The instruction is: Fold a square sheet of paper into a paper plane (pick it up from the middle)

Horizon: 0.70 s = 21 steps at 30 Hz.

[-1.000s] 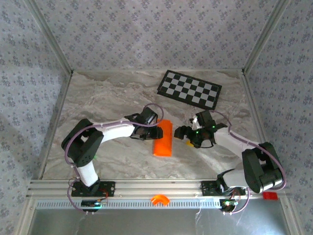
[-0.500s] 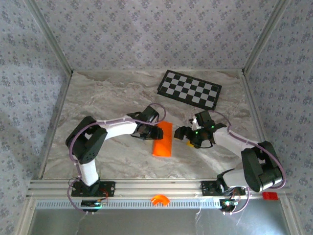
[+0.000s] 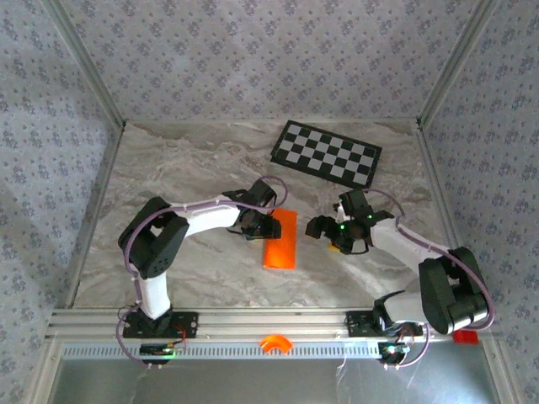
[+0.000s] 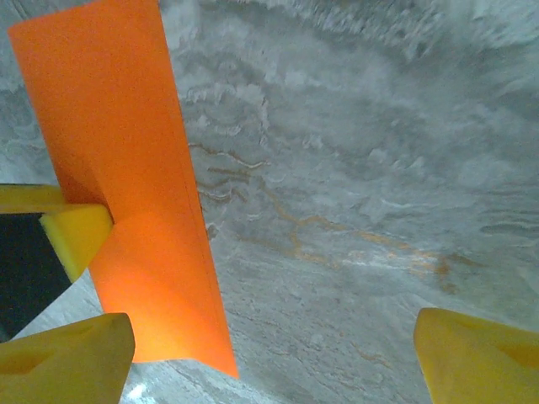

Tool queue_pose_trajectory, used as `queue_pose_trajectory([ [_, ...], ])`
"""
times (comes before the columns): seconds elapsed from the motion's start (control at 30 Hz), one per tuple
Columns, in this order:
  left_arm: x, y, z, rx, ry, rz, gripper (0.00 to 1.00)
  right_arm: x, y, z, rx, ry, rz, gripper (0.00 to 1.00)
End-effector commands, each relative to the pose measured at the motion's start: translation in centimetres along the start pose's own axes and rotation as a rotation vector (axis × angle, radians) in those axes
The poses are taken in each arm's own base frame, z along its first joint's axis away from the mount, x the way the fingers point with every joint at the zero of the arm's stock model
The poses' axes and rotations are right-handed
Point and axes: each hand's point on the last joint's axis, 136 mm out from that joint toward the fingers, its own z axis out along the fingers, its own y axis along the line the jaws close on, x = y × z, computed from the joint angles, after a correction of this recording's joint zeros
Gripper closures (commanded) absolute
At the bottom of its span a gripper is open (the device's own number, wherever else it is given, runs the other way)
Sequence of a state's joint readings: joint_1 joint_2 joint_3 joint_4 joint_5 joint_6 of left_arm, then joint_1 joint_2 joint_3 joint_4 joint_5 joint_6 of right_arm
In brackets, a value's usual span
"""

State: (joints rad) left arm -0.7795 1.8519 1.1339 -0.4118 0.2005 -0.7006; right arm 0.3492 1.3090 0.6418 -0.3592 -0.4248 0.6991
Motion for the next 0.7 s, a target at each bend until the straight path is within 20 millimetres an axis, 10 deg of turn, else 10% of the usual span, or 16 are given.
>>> queue_pose_trajectory([
  [0.0,1.3,4.1,2.3,-0.166,0.050,-0.037,0.47,0.0,-1.3,-0.8,0.037,-0.026,0.051,0.12],
  [0.67,1.8,3.7,3.6,-0.222,0.075,0.001,0.47,0.1,-2.0,-1.1,0.024,-0.039,0.076,0.11],
])
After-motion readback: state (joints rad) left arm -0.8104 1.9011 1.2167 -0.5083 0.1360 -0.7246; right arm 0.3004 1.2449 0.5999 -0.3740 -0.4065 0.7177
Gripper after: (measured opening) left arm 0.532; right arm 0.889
